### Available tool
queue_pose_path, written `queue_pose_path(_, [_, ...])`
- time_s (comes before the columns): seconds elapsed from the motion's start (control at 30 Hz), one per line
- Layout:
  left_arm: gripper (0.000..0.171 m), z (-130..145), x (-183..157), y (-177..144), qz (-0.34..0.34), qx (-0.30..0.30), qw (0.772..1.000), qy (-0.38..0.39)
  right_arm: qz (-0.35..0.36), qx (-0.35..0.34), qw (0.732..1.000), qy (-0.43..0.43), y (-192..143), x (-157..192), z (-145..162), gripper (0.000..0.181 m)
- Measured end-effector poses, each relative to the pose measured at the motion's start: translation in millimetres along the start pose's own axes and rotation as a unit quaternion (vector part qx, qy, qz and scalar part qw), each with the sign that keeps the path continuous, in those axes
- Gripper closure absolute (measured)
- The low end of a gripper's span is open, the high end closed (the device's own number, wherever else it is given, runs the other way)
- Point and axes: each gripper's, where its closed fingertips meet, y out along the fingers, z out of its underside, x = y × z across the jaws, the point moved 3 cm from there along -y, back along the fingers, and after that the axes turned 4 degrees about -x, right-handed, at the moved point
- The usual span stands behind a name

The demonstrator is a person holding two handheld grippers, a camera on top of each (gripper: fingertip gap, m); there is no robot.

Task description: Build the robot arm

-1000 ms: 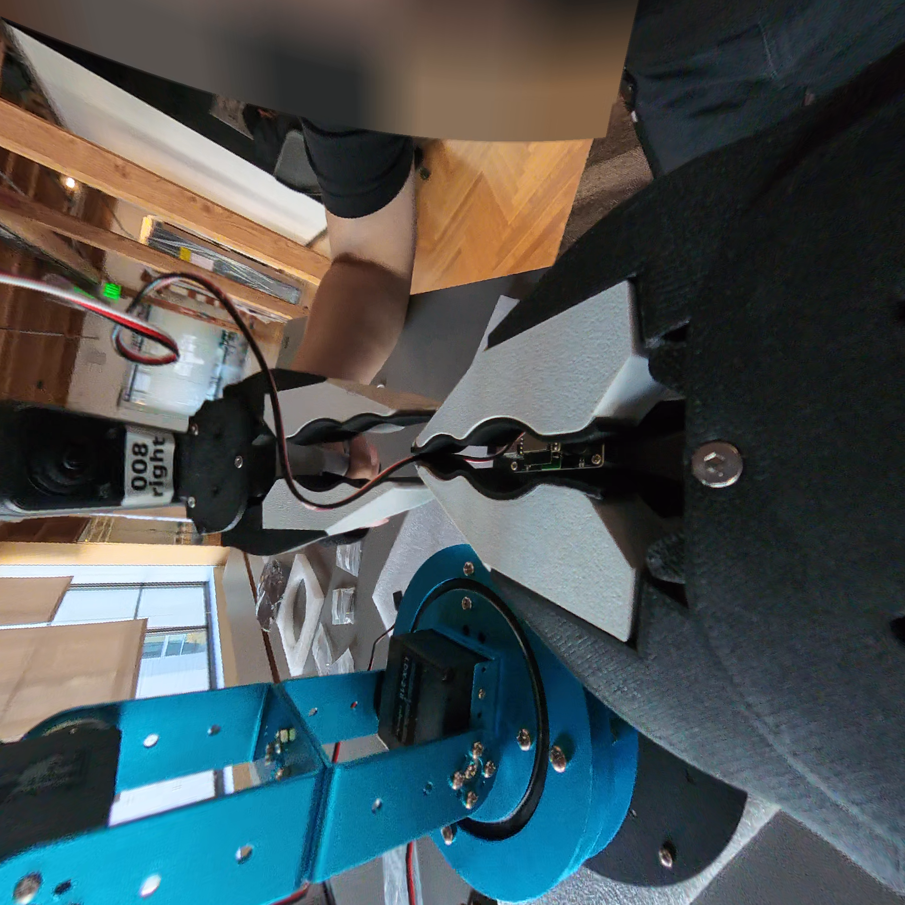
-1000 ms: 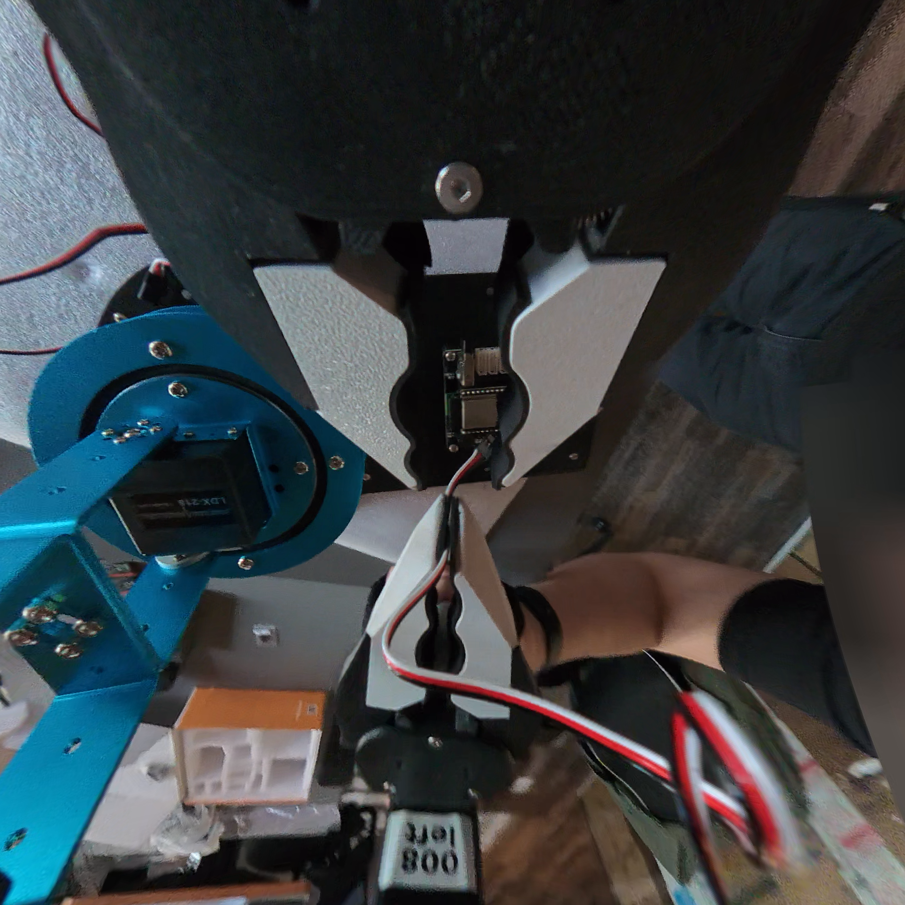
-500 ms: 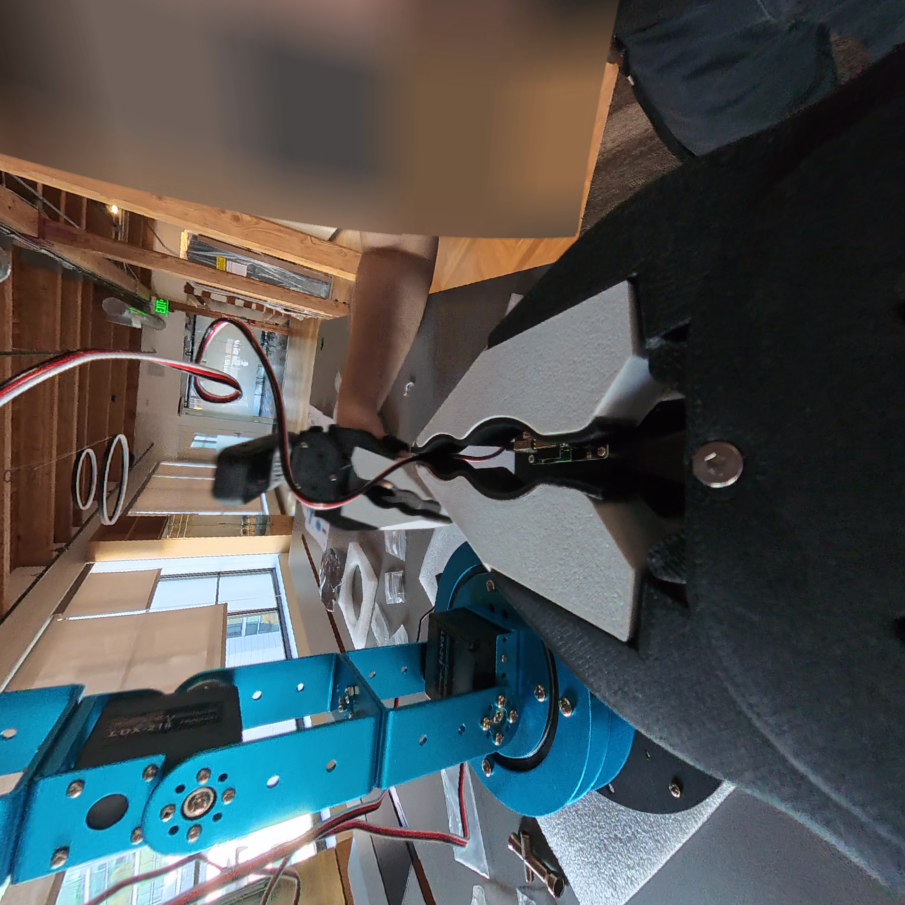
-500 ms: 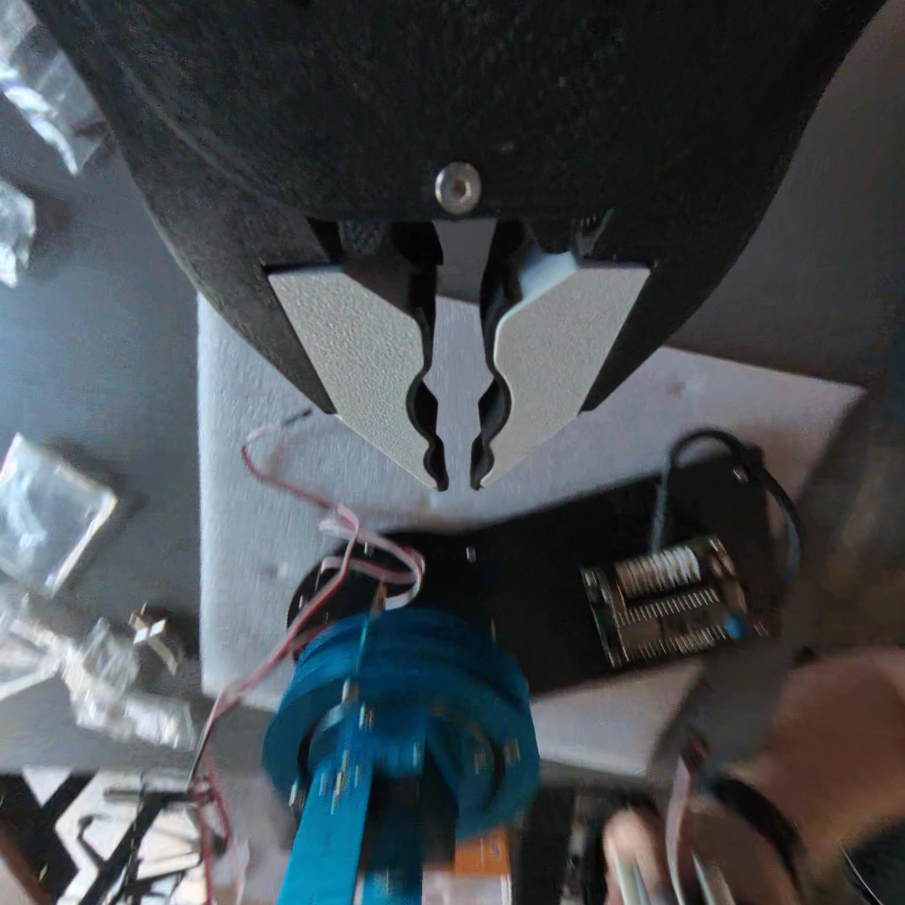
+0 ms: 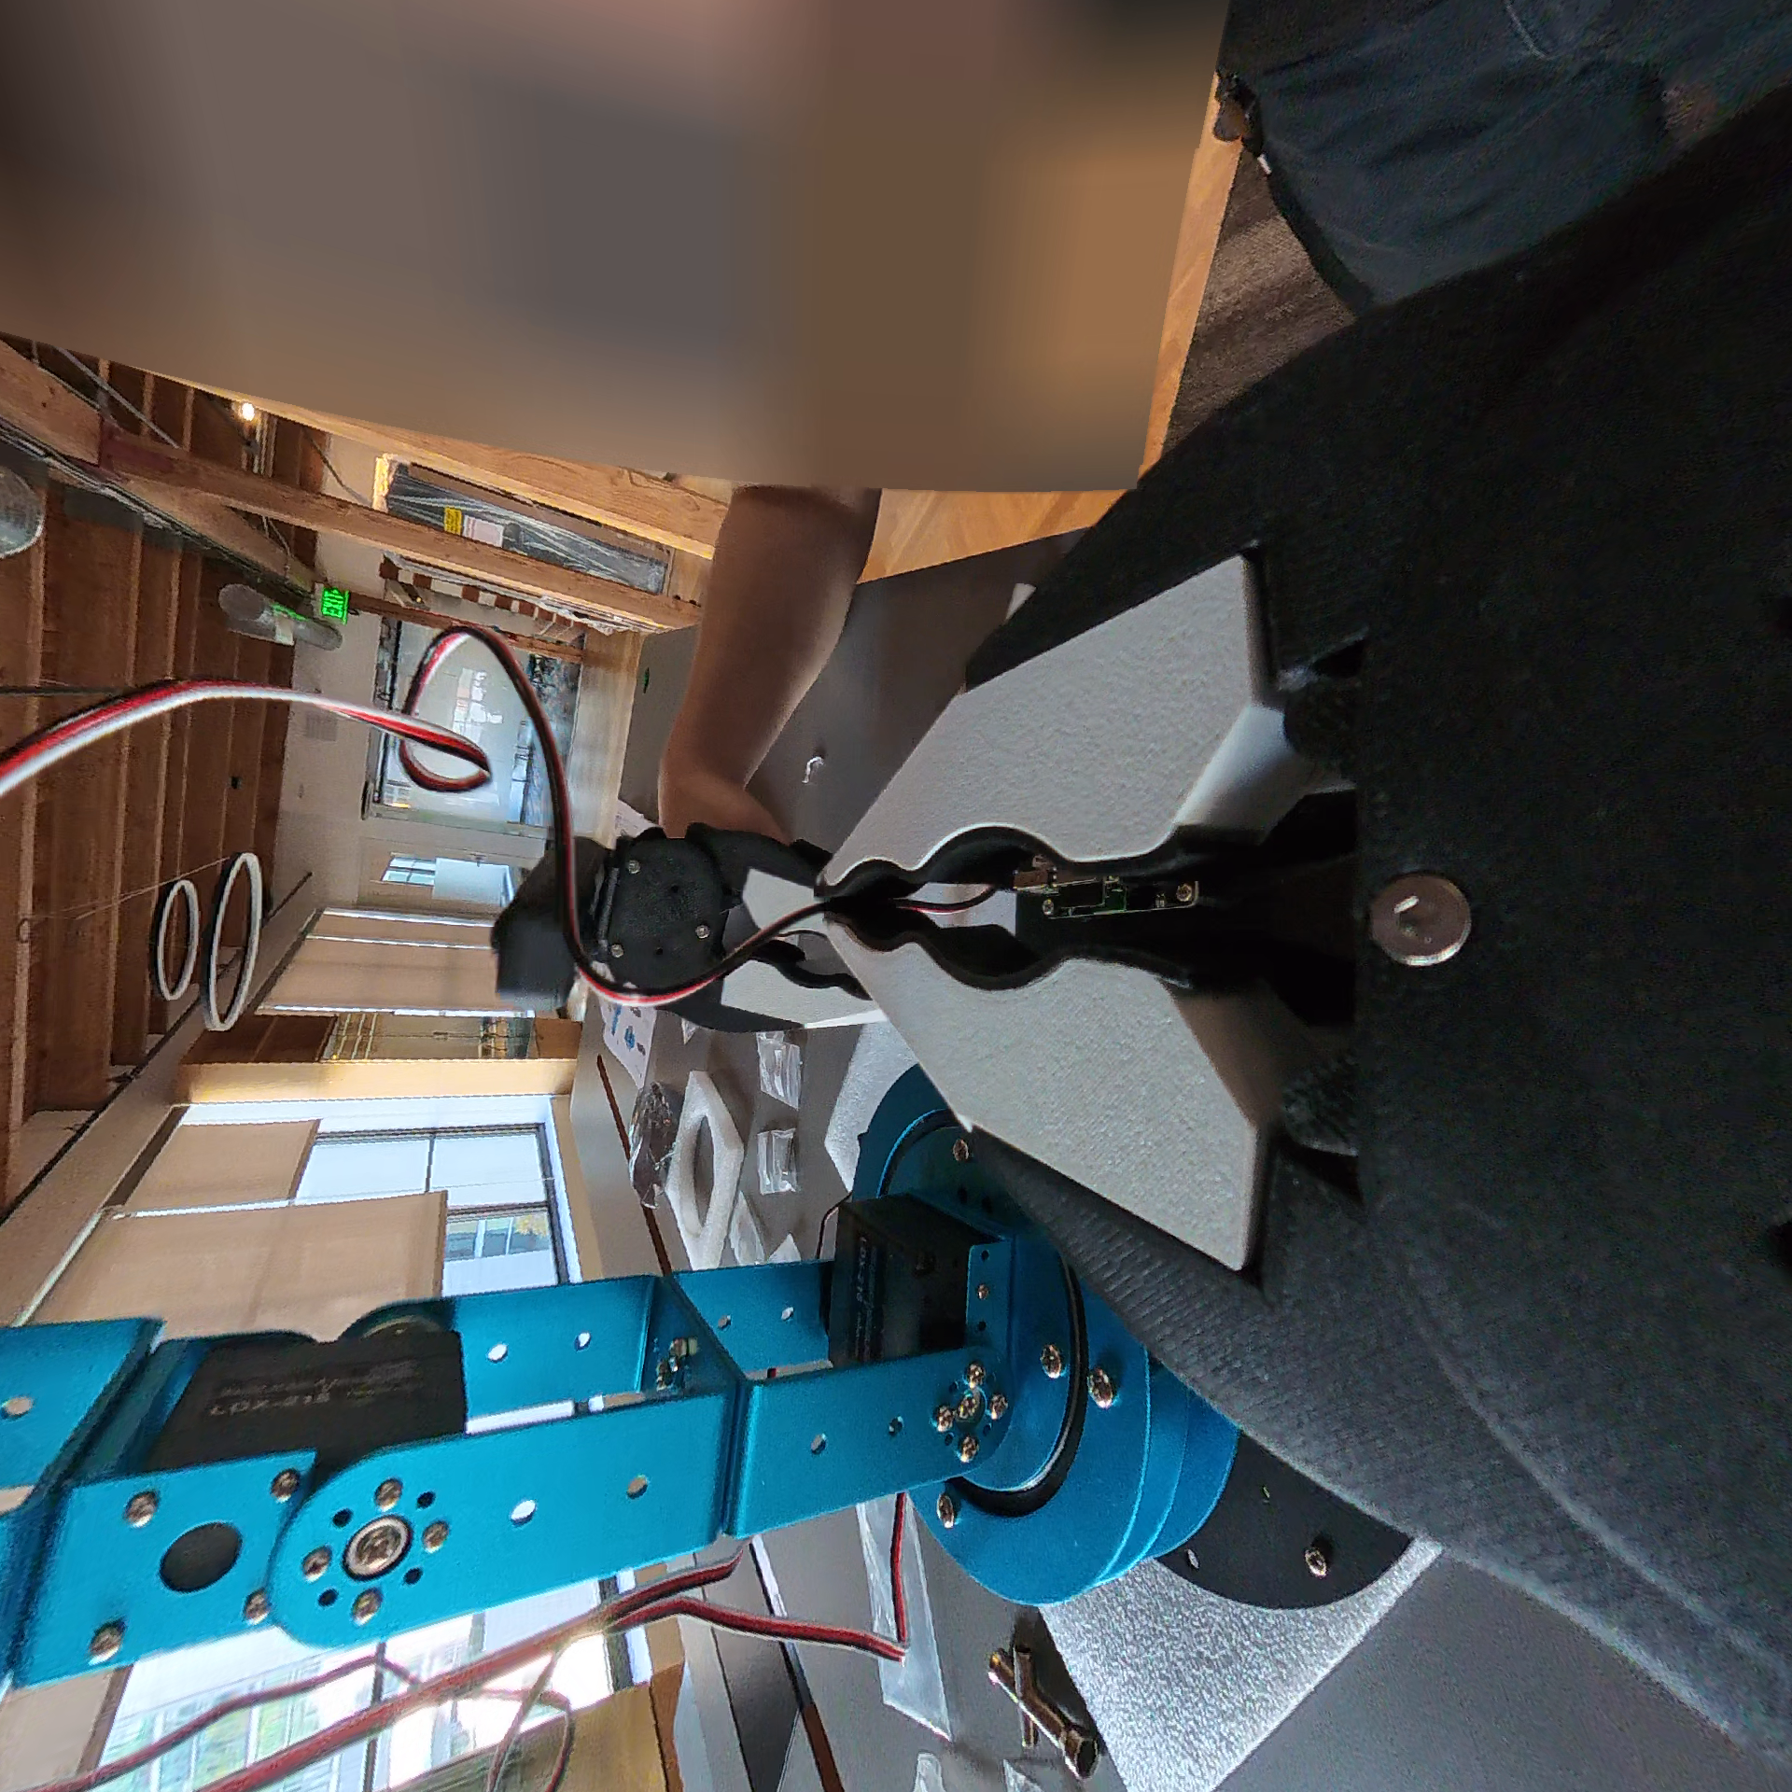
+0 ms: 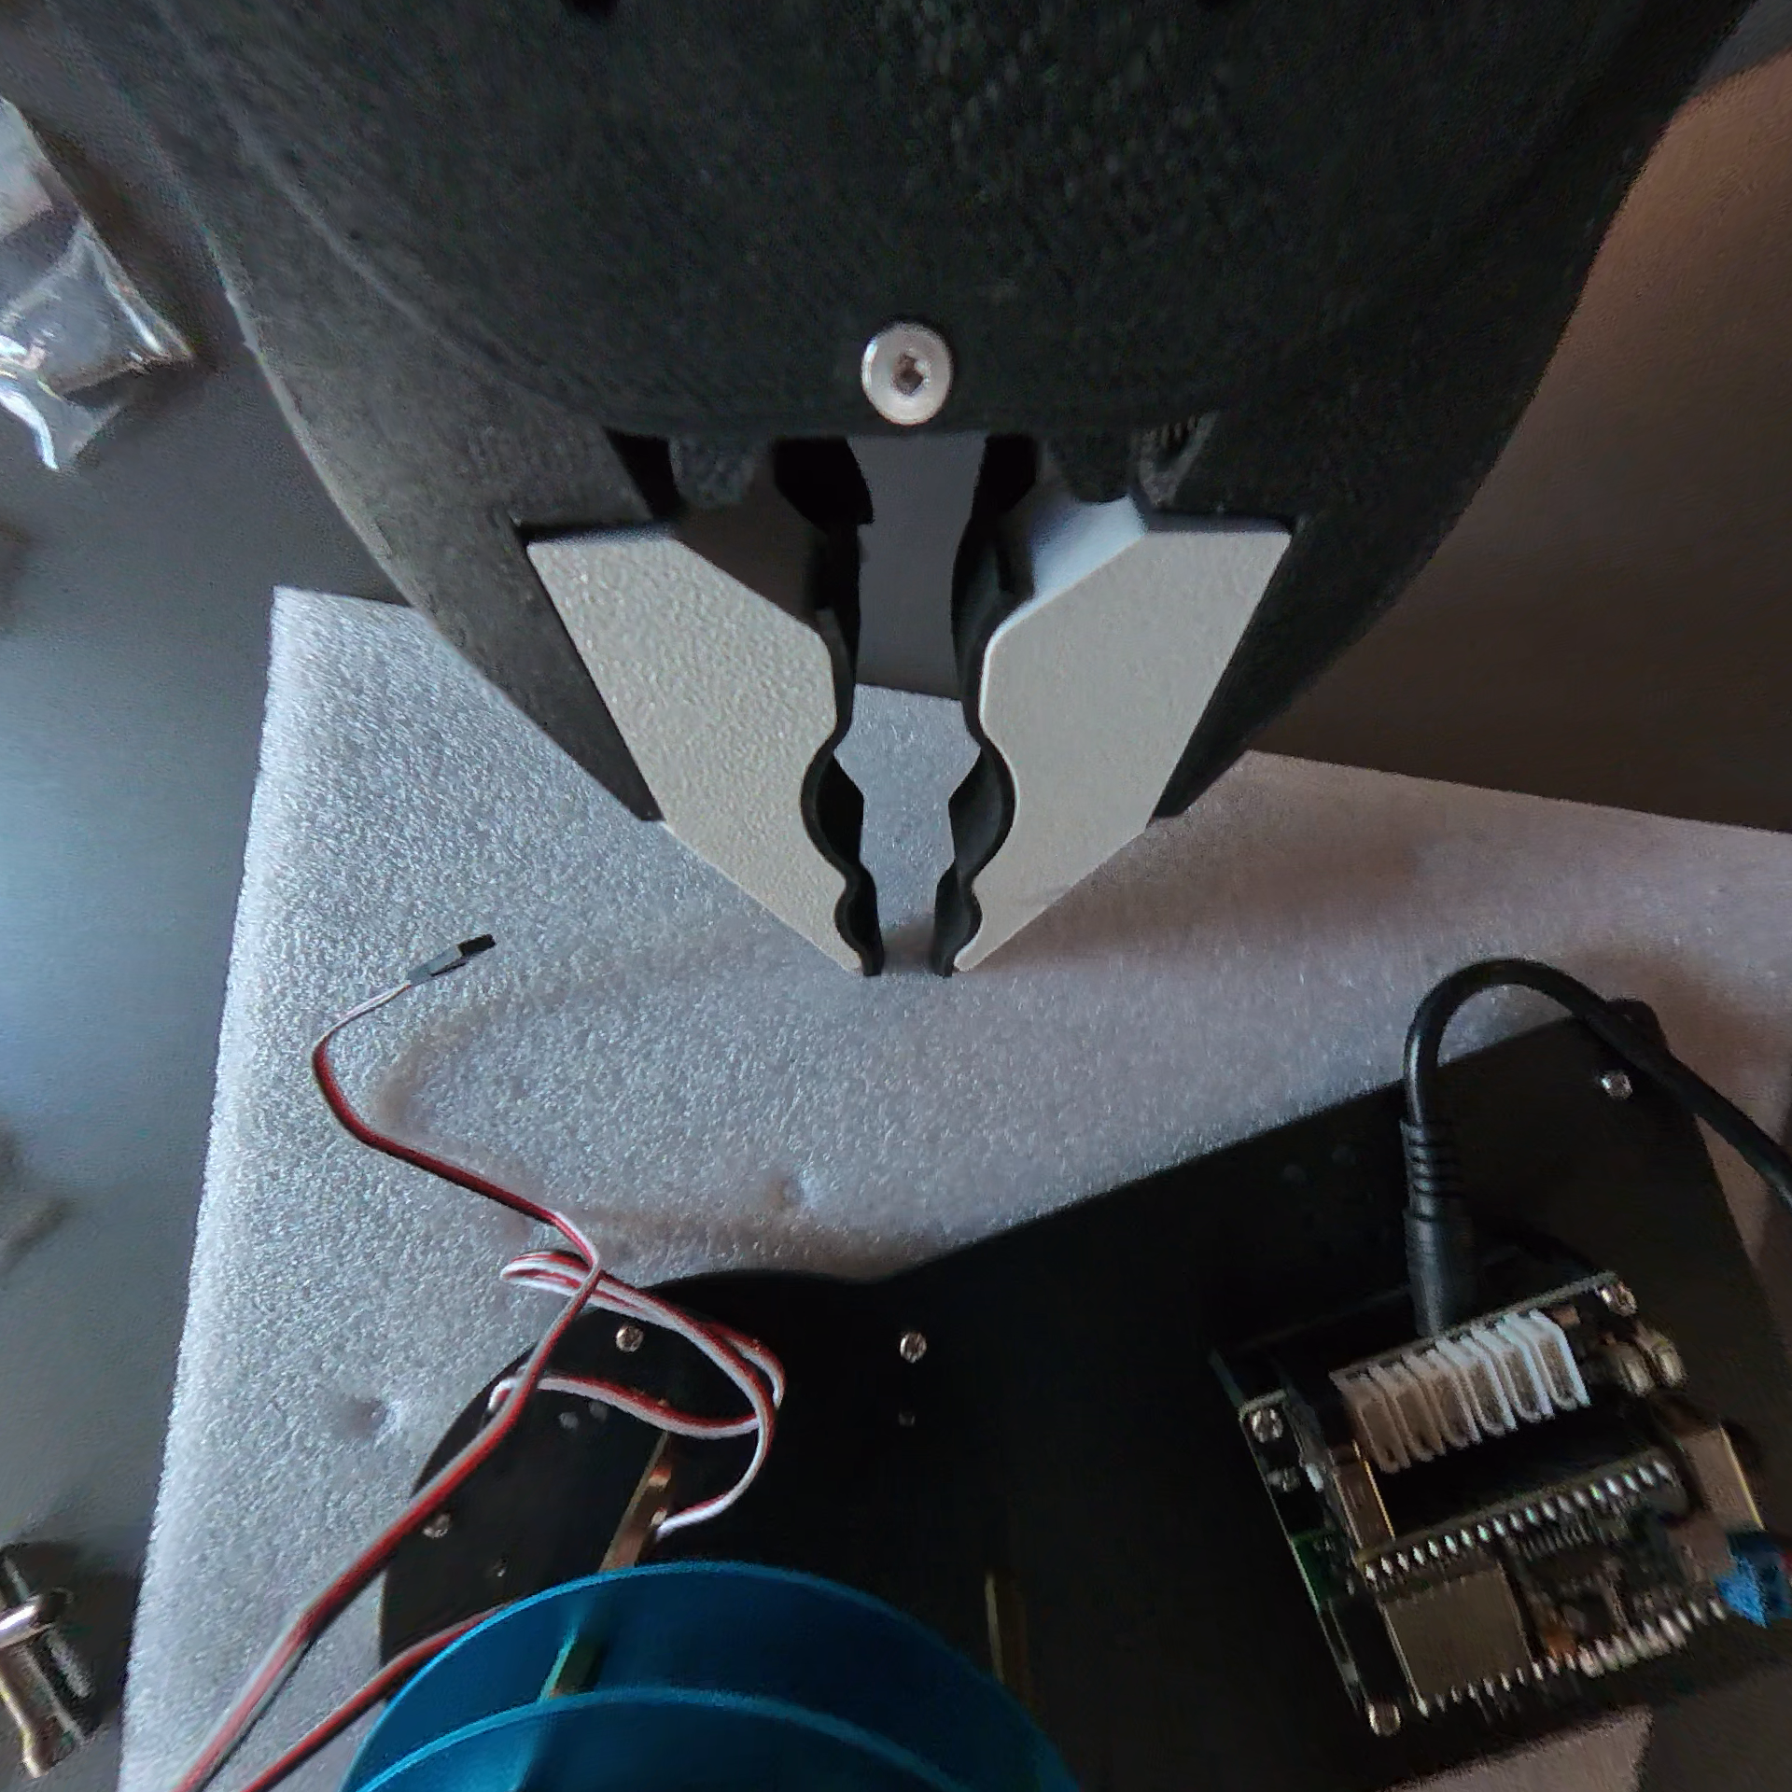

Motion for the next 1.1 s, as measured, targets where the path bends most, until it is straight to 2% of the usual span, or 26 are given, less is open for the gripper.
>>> queue_pose_path(0.13, [0.171, 3, -1, 2, -0.001, 0.011, 1.0, 0.005, 0.009, -0.017, 1.0, -0.007, -8, -2, -5, 0.172])
queue_pose_path(0.2, [0.171, 3, -1, 2, 0.001, 0.013, 1.0, 0.003, 0.002, 0.0, 1.0, 0.005, -2, -1, 1, 0.173])
queue_pose_path(0.27, [0.171, 3, -2, 3, 0.007, 0.016, 1.0, 0.0, -0.006, -0.022, 1.0, 0.004, -8, 2, -10, 0.171])
queue_pose_path(0.33, [0.171, 4, -4, 5, 0.015, 0.025, 1.0, 0.002, -0.026, -0.16, 0.986, -0.029, -22, 19, -56, 0.168])
queue_pose_path(0.4, [0.171, 5, -6, 9, 0.022, 0.043, 0.999, 0.01, -0.097, -0.259, 0.961, -0.019, -36, 45, -98, 0.167])
queue_pose_path(0.5, [0.171, 3, -13, 15, 0.045, 0.064, 0.997, 0.022, -0.219, -0.304, 0.927, 0.035, -36, 72, -136, 0.158])
queue_pose_path(0.57, [0.171, 2, -16, 16, 0.054, 0.076, 0.995, 0.03, -0.241, -0.275, 0.93, 0.048, -23, 74, -142, 0.155])
queue_pose_path(0.63, [0.171, 1, -17, 17, 0.059, 0.081, 0.994, 0.041, -0.258, -0.249, 0.933, 0.022, -12, 79, -142, 0.155])
queue_pose_path(0.7, [0.171, -1, -20, 18, 0.073, 0.077, 0.994, 0.04, -0.302, -0.235, 0.924, 0.021, -7, 86, -143, 0.157])
queue_pose_path(0.8, [0.171, -4, -20, 20, 0.08, 0.073, 0.993, 0.042, -0.307, -0.233, 0.922, 0.028, 1, 80, -141, 0.163])
queue_pose_path(0.93, [0.171, -9, -25, 19, 0.091, 0.062, 0.993, 0.041, -0.31, -0.266, 0.912, 0.025, -20, 73, -136, 0.165])
queue_pose_path(1.03, [0.171, -10, -32, 13, 0.099, 0.055, 0.993, 0.028, -0.247, -0.268, 0.93, 0.041, -55, 70, -100, 0.165])
queue_pose_path(1.1, [0.171, -9, -35, 8, 0.098, 0.063, 0.993, 0.021, -0.146, -0.236, 0.957, 0.08, -73, 68, -48, 0.167])
